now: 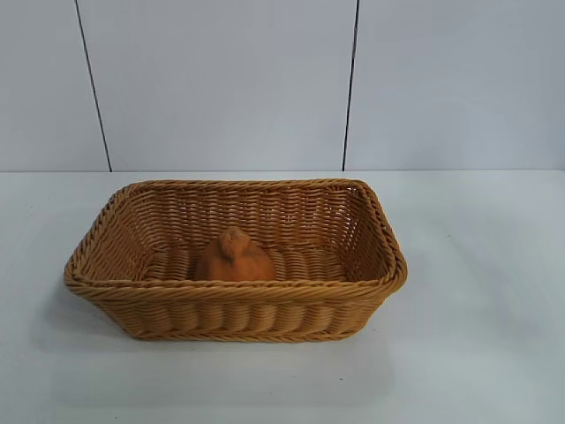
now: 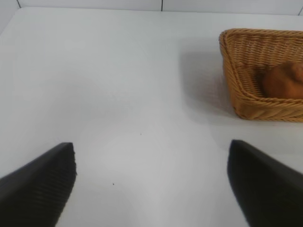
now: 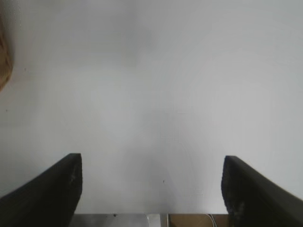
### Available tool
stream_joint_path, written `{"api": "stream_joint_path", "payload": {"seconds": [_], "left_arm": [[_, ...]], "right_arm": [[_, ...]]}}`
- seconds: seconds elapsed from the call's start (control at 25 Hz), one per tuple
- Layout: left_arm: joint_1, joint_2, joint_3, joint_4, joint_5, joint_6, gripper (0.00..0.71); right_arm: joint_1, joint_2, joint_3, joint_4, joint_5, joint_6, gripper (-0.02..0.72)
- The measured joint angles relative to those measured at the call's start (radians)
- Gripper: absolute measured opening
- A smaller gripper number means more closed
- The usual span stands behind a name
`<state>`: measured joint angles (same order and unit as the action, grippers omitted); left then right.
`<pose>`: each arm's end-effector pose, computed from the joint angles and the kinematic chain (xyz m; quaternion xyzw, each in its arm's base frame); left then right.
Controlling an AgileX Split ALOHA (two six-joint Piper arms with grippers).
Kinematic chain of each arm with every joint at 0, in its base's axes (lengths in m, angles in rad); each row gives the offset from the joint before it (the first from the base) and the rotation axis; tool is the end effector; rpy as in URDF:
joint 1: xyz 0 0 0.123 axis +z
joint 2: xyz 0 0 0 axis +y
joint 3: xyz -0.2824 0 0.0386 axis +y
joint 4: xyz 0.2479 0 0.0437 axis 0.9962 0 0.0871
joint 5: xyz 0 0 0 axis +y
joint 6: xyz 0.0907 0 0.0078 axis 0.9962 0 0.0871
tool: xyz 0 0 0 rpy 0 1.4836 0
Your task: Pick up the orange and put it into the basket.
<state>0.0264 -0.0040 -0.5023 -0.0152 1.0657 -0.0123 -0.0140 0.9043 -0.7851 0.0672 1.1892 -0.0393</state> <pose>-0.0059 -0.0014 0.2774 -0.0162 0.8527 -0.0039 0.5221 0.1382 0.0037 0.2974 -0.0056 0.9842 0.0282 0.1746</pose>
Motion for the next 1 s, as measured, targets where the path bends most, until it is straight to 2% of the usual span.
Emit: {"api": "stream_joint_path", "payload": {"seconds": [0.16, 0.32, 0.52, 0.76, 1.0], "left_arm": [[0.0, 0.0, 0.0, 0.0, 0.0, 0.0, 0.618], [0.0, 0.0, 0.0, 0.0, 0.0, 0.0, 0.618], [0.0, 0.0, 0.0, 0.0, 0.0, 0.0, 0.617], [0.0, 0.0, 0.0, 0.0, 0.0, 0.0, 0.617], [0.0, 0.0, 0.0, 0.0, 0.0, 0.0, 0.617]], "right_arm": [[0.0, -0.276, 0.136, 0.0, -0.067, -0.002, 0.553], [0.0, -0.536, 0.243, 0.0, -0.104, -0.004, 0.547], [0.0, -0.766, 0.283, 0.0, -0.14, -0.004, 0.547], [0.0, -0.895, 0.296, 0.0, -0.157, -0.004, 0.547], [0.0, -0.91, 0.297, 0.0, -0.163, -0.004, 0.547]]}}
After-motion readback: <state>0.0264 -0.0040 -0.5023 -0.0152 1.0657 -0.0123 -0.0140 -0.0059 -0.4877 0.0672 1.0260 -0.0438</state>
